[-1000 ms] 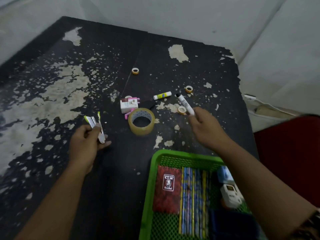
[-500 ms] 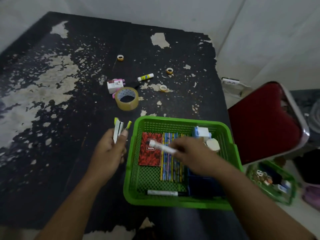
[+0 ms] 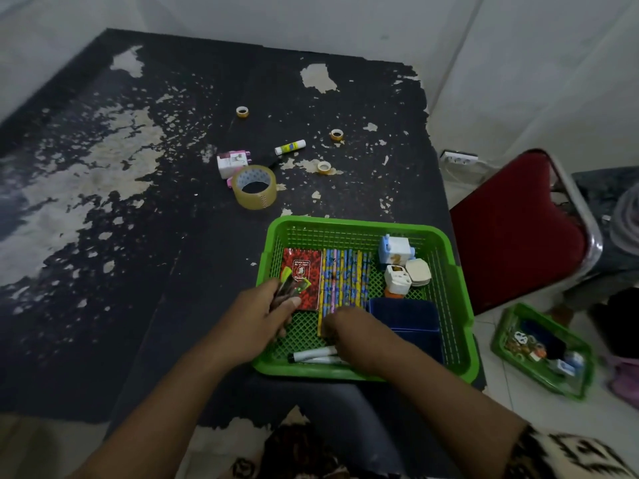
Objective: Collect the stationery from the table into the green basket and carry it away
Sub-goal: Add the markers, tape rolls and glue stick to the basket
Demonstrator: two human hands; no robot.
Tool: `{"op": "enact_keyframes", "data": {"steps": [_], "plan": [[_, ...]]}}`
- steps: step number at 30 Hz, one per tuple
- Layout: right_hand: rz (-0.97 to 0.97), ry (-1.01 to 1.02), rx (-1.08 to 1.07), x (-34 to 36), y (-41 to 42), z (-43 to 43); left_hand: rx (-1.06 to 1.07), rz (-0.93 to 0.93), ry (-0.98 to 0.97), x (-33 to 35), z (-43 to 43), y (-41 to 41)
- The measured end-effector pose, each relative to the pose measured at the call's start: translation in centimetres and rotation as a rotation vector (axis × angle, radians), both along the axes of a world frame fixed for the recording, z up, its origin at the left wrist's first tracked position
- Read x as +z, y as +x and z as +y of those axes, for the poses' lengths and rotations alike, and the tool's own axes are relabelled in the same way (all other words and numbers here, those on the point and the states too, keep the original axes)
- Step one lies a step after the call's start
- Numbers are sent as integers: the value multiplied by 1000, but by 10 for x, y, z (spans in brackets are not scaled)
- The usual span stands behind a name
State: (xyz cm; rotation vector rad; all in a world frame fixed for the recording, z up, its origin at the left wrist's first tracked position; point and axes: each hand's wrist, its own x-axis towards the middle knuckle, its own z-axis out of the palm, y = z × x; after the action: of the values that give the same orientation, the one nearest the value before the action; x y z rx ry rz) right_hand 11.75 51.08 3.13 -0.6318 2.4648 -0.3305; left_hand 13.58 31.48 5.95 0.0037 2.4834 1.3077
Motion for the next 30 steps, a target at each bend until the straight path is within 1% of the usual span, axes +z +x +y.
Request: {"op": "enact_keyframes", "data": {"steps": [3, 7, 12, 15, 18, 20, 22, 26, 28, 30], "plan": [[26, 74, 43, -1, 3, 0, -92, -65, -46, -5, 2, -1], [67, 137, 86, -3, 7, 0, -263, -78, -265, -8, 13, -5], [130, 216, 128, -1, 5, -2, -276, -96, -343, -11, 19, -11], [136, 256, 151, 2, 4, -4, -324, -131, -408, -13, 23, -12], [107, 268, 133, 6, 3, -3, -374, -178, -430, -17, 28, -11], [61, 208, 36, 9, 0, 0, -385, -222, -420, -22, 30, -12], [33, 75, -98, 12, -3, 4, -404, -250, -435, -26, 32, -13], [-10, -141, -252, 11, -5, 3, -419, -238, -476, -25, 36, -12], [-17, -159, -292, 6, -5, 0, -417, -221, -474, -24, 37, -12], [-32, -165, -341, 2, -4, -4, -391, -218, -426, -23, 36, -12]]}}
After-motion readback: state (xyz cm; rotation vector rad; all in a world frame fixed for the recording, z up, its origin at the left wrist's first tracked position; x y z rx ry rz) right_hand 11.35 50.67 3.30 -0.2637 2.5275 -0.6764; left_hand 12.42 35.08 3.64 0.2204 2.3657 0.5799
